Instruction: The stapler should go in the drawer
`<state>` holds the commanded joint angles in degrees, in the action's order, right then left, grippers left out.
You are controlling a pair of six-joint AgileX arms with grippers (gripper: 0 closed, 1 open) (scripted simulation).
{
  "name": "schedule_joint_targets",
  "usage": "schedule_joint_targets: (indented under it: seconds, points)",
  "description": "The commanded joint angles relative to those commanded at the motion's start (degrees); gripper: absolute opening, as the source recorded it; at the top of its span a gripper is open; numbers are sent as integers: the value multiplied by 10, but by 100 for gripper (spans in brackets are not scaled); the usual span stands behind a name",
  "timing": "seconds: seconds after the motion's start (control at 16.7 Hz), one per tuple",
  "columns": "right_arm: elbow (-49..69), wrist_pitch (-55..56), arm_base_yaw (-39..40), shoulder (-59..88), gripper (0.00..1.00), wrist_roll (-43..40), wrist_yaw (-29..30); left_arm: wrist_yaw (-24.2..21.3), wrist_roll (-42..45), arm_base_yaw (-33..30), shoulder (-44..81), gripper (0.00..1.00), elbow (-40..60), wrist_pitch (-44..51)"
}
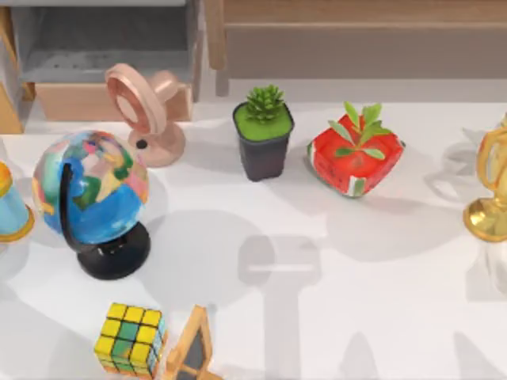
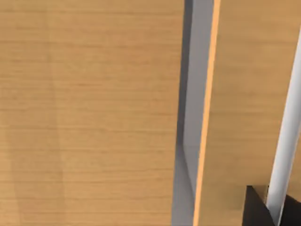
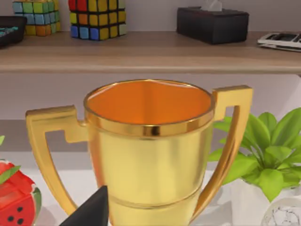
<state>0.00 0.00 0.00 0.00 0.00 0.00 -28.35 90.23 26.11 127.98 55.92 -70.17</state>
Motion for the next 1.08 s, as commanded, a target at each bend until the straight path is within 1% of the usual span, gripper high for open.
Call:
schedule_joint_targets:
  seconds: [0.12, 0.24, 0.48, 0.6, 0.9, 1.08]
  points:
    - [0, 0, 0, 0, 100, 0, 0, -1, 0, 3, 0, 0, -1, 1]
    - [0, 0, 0, 0, 100, 0, 0, 4, 2, -3, 13, 0, 21, 14]
    - [0, 0, 0, 0, 100, 0, 0, 26, -3, -24, 52, 0, 118, 58]
    - [0, 0, 0, 0, 100, 0, 0, 35, -3, -33, 68, 0, 151, 79]
    - [0, 0, 0, 0, 100, 0, 0, 37, -3, -36, 73, 0, 159, 86]
    - [0, 0, 0, 0, 100, 0, 0, 37, -3, -36, 73, 23, 159, 86]
